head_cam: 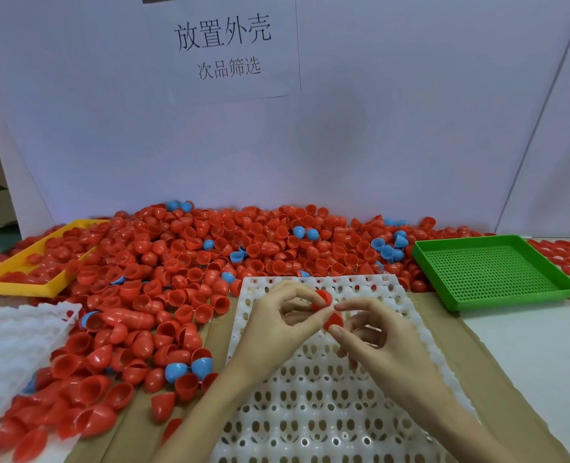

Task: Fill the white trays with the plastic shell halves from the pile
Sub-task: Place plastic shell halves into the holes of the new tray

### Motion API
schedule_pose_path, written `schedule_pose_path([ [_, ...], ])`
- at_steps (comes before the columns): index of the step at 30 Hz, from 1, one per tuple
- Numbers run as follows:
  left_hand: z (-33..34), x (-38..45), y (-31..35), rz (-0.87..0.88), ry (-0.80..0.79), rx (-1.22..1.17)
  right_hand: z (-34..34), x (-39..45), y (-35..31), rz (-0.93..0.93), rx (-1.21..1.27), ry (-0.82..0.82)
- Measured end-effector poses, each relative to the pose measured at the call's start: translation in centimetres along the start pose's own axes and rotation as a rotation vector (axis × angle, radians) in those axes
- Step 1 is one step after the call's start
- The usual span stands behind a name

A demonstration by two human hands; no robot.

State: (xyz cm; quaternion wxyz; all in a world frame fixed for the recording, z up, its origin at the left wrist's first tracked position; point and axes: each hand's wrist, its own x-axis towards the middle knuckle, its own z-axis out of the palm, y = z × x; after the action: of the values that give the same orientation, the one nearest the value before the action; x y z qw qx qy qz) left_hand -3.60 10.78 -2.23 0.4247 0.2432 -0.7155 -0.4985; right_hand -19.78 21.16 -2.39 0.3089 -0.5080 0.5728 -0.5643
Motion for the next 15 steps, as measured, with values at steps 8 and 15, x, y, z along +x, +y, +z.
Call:
schedule_pose_path([
  [8,-7.5,3.1,-2.0,0.04,0.397,0.439,0.2,-0.1,0.5,0.05,0.009,-0.031],
  [15,-9.0,4.6,-4.3,0.046,0.319,0.691,0.2,0.1,0.9,0.079,0.042,-0.037],
])
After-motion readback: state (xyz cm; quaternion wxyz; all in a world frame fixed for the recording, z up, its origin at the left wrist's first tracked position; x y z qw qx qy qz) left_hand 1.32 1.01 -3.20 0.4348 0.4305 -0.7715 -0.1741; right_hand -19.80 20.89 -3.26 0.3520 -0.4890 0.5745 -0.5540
